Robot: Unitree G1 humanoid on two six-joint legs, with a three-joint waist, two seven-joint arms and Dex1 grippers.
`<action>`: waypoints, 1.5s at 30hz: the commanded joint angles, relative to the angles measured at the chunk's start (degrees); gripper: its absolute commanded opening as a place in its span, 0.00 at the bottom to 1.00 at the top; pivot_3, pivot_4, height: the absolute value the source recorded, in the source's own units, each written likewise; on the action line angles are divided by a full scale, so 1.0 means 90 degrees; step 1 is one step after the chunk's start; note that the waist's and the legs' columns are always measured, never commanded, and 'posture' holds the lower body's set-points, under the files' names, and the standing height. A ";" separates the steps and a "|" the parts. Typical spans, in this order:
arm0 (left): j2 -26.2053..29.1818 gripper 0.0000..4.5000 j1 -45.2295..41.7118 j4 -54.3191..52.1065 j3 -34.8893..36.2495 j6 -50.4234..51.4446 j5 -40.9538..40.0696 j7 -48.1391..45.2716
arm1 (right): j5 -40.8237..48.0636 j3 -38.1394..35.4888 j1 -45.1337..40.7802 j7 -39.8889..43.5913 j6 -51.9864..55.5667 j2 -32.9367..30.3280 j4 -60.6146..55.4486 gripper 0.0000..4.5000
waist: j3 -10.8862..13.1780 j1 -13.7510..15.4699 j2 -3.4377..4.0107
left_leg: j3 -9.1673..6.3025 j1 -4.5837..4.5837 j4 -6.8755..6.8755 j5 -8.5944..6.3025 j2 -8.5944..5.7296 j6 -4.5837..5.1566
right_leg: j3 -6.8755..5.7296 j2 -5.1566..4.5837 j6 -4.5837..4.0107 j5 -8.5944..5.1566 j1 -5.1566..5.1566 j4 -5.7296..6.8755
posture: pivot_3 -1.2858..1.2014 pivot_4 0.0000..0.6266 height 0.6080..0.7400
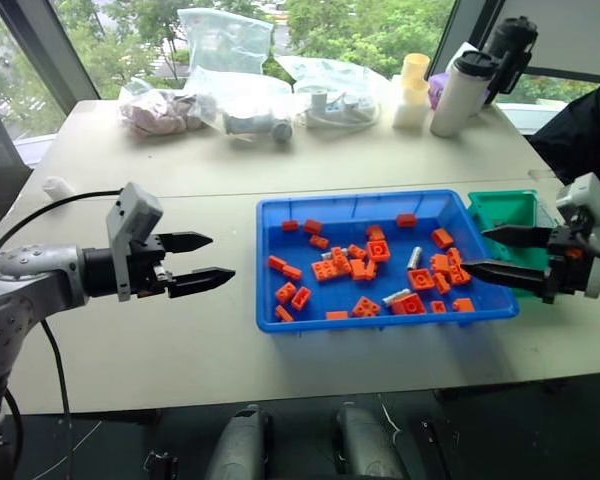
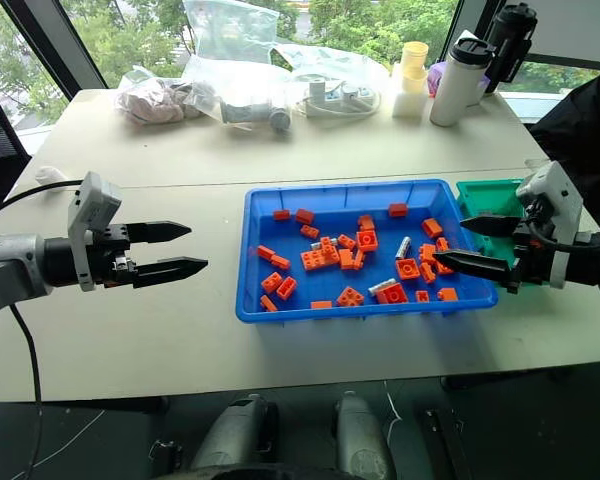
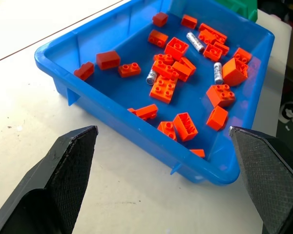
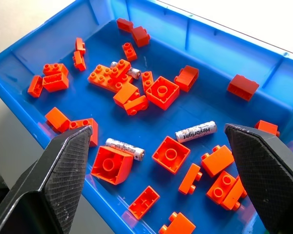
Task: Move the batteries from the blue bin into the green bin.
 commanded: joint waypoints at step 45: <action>0.0205 1.00 -0.1013 -0.0270 -0.1140 -0.0777 0.0834 -0.1175 | -0.0785 0.3096 -0.3318 -0.4275 0.2770 0.4458 -0.0076 0.99 | -0.0007 -0.0008 -0.0018 | -0.0001 -0.0046 0.0012 0.0001 -0.0007 -0.0002 | 0.0001 -0.0007 0.0001 0.0001 -0.0054 0.0022 | 0.52 0.24 1.00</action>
